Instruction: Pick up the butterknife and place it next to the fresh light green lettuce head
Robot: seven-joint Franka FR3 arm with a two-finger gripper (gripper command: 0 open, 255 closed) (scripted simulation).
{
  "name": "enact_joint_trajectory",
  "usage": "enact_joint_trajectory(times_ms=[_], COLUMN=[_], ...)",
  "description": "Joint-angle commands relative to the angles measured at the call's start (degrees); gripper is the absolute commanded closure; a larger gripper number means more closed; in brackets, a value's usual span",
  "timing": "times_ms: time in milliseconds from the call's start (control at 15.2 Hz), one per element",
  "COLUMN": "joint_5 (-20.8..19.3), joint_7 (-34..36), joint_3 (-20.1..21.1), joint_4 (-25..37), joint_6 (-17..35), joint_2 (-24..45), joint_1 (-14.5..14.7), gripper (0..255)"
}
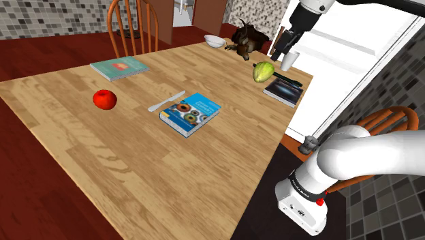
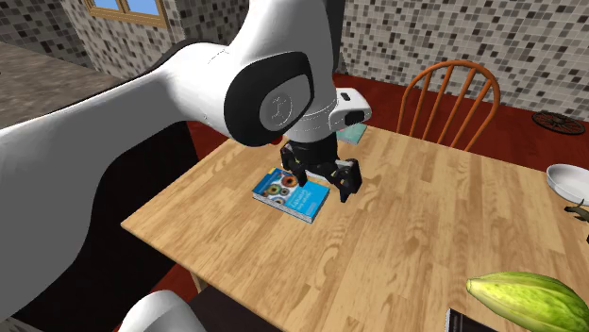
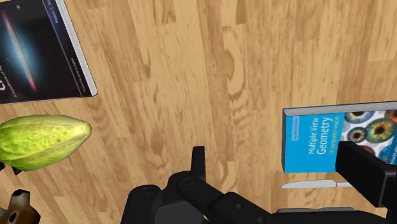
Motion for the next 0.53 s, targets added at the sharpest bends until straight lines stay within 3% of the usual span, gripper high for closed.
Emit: enact_joint_trajectory(times_ms=[0,462], joint_5=[0.00,6.53], joint_7=[0.00,20.91], joint_3=[0.00,9.37], joint_4=[0.00,-5.37], joint_6=[0.00,7.39], joint_2=[0.00,3.39], joint_1=[0.00,-2.22], gripper=[0,0])
